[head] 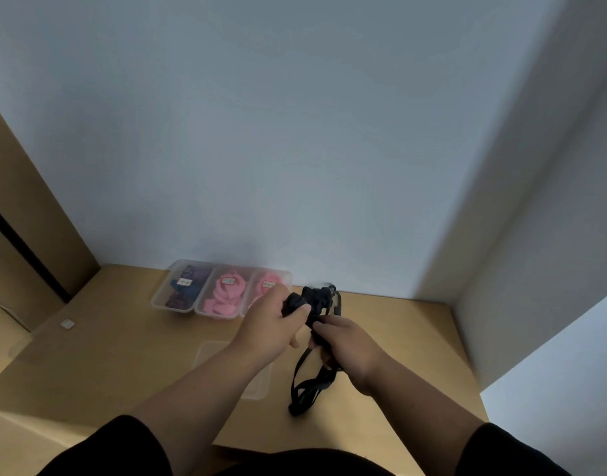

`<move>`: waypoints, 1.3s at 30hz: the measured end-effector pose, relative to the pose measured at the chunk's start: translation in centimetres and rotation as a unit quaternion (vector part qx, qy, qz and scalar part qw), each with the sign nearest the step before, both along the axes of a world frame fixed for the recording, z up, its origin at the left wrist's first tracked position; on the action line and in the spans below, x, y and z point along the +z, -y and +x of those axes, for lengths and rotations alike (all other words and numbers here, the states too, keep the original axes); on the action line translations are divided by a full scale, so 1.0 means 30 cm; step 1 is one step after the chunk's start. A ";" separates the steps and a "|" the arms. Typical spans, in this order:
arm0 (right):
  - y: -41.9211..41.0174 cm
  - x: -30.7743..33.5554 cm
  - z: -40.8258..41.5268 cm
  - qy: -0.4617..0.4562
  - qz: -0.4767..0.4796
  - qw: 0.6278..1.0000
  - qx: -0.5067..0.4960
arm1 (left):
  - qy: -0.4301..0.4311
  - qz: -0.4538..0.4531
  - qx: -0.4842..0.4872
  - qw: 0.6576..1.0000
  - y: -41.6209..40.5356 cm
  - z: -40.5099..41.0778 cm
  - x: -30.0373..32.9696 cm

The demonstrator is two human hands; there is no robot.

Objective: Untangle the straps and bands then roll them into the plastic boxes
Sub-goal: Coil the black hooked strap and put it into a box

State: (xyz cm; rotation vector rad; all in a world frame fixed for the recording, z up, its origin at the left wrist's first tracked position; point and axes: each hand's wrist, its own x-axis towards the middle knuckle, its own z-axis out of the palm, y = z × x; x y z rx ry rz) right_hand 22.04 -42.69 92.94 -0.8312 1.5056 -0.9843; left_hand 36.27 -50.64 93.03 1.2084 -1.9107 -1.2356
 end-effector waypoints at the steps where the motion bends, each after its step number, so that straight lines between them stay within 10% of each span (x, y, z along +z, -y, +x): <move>1: 0.000 0.001 -0.001 0.019 0.001 1.000 -0.012 | 0.041 -0.030 -0.012 0.999 0.005 0.009 0.000; 13: -0.038 0.014 0.004 0.199 -0.070 0.977 -0.011 | 0.087 -0.064 0.003 0.994 0.011 0.026 -0.045; 24: -0.027 -0.012 -0.024 -0.301 -0.112 0.947 0.017 | 0.033 0.040 -0.015 0.999 -0.044 0.004 -0.065; 39: 0.037 0.047 -0.015 -0.560 -0.066 0.819 0.107 | -0.046 0.022 0.006 0.999 -0.004 -0.029 -0.022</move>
